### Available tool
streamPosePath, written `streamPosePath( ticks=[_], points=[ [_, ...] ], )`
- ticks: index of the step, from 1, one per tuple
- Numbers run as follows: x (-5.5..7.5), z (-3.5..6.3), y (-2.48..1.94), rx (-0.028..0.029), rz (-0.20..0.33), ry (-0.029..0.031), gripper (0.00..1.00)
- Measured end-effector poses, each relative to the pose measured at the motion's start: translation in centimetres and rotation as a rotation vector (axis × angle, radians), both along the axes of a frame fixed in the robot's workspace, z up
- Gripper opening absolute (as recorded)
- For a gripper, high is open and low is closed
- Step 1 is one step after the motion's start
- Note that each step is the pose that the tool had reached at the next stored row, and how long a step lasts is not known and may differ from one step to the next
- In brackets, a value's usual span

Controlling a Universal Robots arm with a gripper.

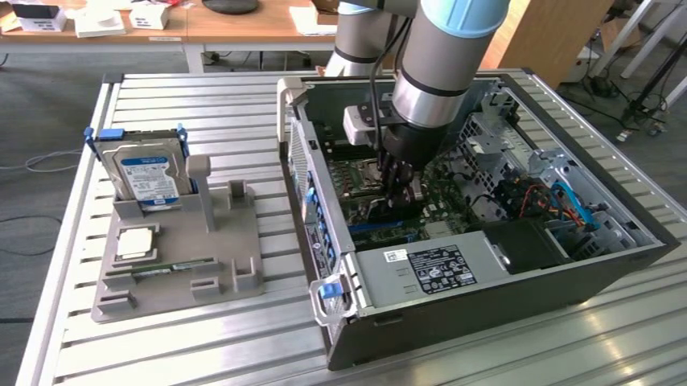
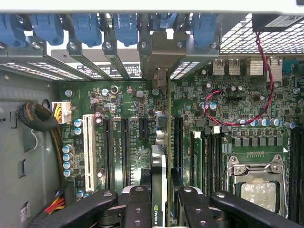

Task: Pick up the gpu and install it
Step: 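Insert the gpu into the slot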

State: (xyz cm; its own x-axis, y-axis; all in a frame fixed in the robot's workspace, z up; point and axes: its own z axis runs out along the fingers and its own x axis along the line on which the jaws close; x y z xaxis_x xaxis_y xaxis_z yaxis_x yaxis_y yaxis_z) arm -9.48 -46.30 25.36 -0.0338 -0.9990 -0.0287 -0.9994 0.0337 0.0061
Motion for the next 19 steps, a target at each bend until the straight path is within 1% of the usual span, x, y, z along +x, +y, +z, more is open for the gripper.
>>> streamPosePath(
  ticks=[19],
  points=[
    [0.01, -0.16, 0.00, 0.0001, 0.000, -0.0001, 0.27]
  ],
)
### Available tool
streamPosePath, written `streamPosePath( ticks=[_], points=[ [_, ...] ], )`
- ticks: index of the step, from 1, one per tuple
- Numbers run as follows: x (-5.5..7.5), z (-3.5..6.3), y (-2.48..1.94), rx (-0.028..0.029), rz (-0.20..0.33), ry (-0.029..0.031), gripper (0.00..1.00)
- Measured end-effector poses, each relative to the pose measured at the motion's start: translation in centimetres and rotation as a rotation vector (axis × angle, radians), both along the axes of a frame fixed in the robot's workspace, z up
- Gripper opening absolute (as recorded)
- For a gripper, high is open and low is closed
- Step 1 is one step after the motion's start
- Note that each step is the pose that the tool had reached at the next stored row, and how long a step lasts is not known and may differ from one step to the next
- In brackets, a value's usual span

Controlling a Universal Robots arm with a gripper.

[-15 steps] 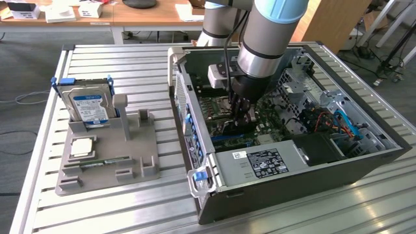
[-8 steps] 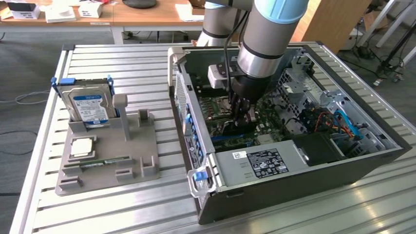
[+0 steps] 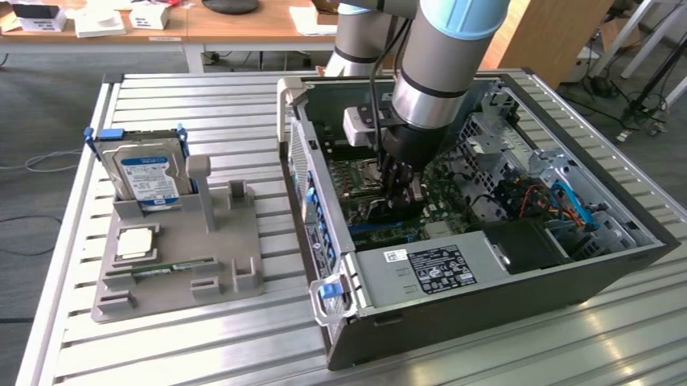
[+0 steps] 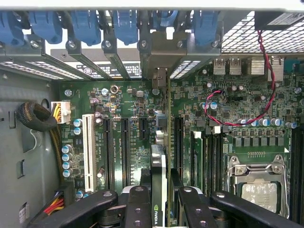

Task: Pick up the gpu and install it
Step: 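Insert the gpu into the slot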

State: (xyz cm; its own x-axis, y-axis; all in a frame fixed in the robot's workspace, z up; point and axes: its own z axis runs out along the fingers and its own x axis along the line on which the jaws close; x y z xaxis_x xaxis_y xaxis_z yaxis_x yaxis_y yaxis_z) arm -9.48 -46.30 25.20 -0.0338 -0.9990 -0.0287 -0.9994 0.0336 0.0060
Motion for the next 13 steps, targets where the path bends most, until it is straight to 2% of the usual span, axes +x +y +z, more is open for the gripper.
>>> streamPosePath(
  ticks=[13],
  points=[
    [-0.09, 0.00, 0.00, 0.0001, 0.000, -0.0010, 0.27]
  ],
)
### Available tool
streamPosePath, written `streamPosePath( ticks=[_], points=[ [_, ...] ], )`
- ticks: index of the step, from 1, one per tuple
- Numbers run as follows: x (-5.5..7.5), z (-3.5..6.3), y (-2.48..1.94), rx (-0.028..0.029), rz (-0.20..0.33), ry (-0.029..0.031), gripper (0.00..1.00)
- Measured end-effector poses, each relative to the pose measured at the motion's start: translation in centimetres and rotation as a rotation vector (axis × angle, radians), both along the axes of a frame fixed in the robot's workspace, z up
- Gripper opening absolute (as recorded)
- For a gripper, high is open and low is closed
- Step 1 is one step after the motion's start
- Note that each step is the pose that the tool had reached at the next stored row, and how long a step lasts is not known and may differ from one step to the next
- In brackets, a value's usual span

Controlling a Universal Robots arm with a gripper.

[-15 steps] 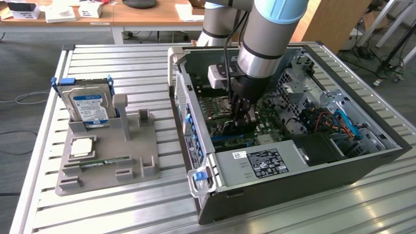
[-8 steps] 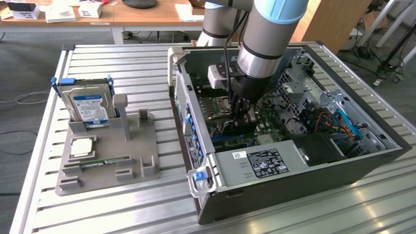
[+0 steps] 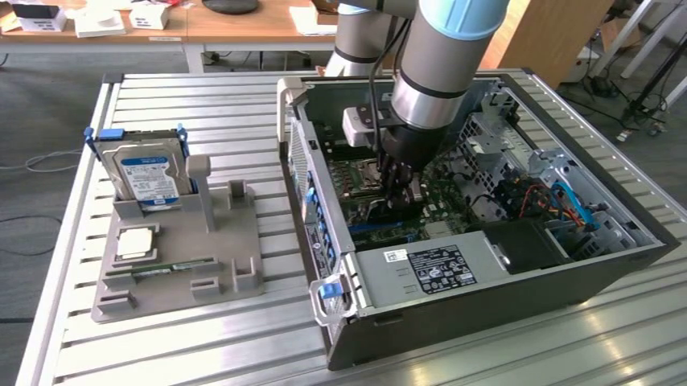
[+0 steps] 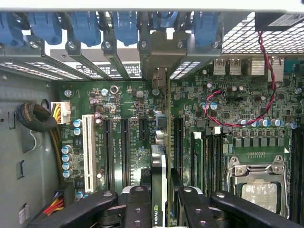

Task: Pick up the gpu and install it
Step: 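Insert the gpu into the slot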

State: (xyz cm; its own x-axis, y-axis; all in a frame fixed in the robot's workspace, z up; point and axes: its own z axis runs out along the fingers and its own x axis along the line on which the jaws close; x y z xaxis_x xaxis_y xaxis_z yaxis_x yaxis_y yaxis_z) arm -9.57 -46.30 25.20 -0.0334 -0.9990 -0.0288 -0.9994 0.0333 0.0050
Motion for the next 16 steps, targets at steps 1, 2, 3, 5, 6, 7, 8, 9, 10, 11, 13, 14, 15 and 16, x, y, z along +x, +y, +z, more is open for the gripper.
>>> streamPosePath(
  ticks=[1, 2, 3, 5, 6, 7, 8, 9, 10, 11, 13, 14, 15, 16],
  points=[
    [0.00, 0.00, 0.00, 0.0000, 0.000, -0.0001, 0.27],
    [0.00, 0.00, 0.00, 0.0000, 0.000, -0.0001, 0.27],
    [-0.01, 0.00, 0.00, -0.0001, 0.000, -0.0001, 0.27],
    [-0.01, 0.00, 0.00, 0.0000, 0.000, -0.0001, 0.27],
    [0.00, 0.00, 0.00, -0.0001, 0.000, 0.0000, 0.27],
    [-0.01, 0.00, 0.00, -0.0002, 0.000, 0.0000, 0.27],
    [-0.01, -0.01, -0.01, -0.0003, 0.000, 0.0000, 0.27],
    [-0.01, -0.02, -0.01, -0.0003, 0.000, 0.0002, 0.27],
    [-0.01, -0.03, -0.01, -0.0004, 0.000, 0.0002, 0.27],
    [-0.01, -0.05, 0.00, -0.0003, 0.000, 0.0001, 0.27],
    [-0.01, -0.08, -0.01, -0.0002, 0.000, 0.0001, 0.27],
    [-0.01, -0.10, -0.01, -0.0002, 0.000, 0.0000, 0.27],
    [-0.01, -0.10, 0.00, -0.0003, 0.000, 0.0001, 0.27],
    [-0.01, -0.10, 0.00, -0.0003, 0.000, 0.0000, 0.27]
  ],
)
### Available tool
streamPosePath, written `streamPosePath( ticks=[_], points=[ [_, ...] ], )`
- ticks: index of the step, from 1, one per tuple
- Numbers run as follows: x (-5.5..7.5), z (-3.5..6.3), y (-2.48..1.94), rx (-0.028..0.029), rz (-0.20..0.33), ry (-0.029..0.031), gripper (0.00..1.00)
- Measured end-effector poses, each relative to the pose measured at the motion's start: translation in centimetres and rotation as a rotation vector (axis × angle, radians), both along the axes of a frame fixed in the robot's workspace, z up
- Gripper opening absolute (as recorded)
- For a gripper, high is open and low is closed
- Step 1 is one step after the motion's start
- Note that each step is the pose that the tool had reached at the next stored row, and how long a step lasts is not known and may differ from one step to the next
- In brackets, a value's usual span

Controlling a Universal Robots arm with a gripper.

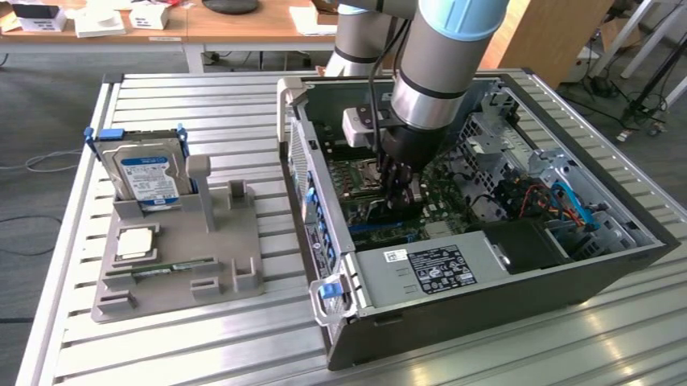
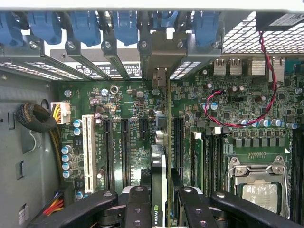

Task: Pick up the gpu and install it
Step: 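Insert the gpu into the slot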

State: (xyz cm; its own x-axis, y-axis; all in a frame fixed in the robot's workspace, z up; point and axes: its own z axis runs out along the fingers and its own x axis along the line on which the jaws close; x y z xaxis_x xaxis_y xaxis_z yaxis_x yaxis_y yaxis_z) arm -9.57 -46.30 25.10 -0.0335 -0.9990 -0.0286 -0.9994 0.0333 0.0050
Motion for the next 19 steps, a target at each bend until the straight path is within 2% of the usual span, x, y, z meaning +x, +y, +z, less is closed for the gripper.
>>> streamPosePath(
  ticks=[19],
  points=[
    [0.00, -0.05, 0.00, 0.0001, 0.000, 0.0001, 0.27]
  ],
)
